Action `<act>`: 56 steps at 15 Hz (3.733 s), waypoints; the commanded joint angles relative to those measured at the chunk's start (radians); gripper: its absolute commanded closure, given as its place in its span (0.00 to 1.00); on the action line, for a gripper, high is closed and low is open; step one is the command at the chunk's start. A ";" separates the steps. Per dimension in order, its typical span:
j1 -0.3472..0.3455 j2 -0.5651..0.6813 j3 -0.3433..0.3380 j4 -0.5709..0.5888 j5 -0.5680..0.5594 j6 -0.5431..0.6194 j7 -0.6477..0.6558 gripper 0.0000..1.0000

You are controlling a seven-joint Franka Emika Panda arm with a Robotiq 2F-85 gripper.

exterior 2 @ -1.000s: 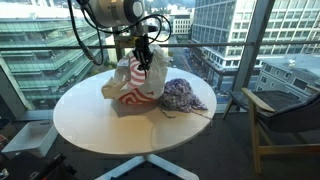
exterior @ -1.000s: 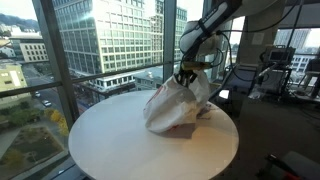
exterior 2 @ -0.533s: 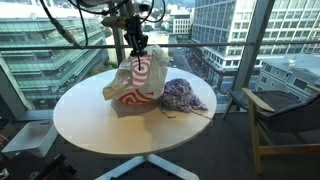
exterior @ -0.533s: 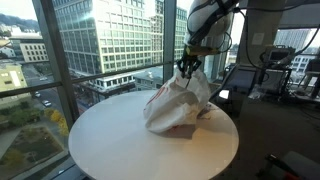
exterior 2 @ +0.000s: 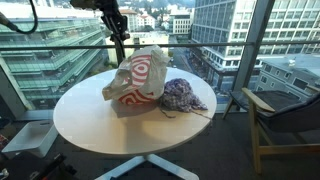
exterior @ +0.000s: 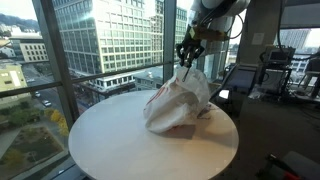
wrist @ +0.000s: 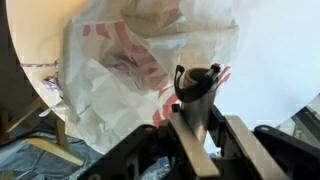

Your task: Remove the purple and blue shirts and the brown object from the plastic

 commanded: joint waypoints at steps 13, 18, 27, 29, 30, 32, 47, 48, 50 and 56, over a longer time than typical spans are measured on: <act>0.153 0.315 0.199 -0.100 0.798 0.446 -0.838 0.84; 0.058 0.430 0.243 -0.101 0.708 0.371 -0.885 0.84; -0.045 0.594 0.309 -0.051 0.571 0.272 -0.871 0.84; -0.047 0.606 0.309 -0.047 0.542 0.272 -0.864 0.43; -0.047 0.611 0.307 -0.043 0.527 0.271 -0.859 0.38; -0.046 0.613 0.303 -0.039 0.502 0.278 -0.849 0.22; -0.013 0.279 0.198 -0.082 0.317 0.112 -0.577 0.00; -0.005 0.250 0.182 -0.091 0.272 0.106 -0.529 0.00; 0.004 0.187 0.158 -0.109 0.177 0.077 -0.429 0.00; -0.011 0.025 0.161 -0.158 -0.074 -0.041 -0.132 0.00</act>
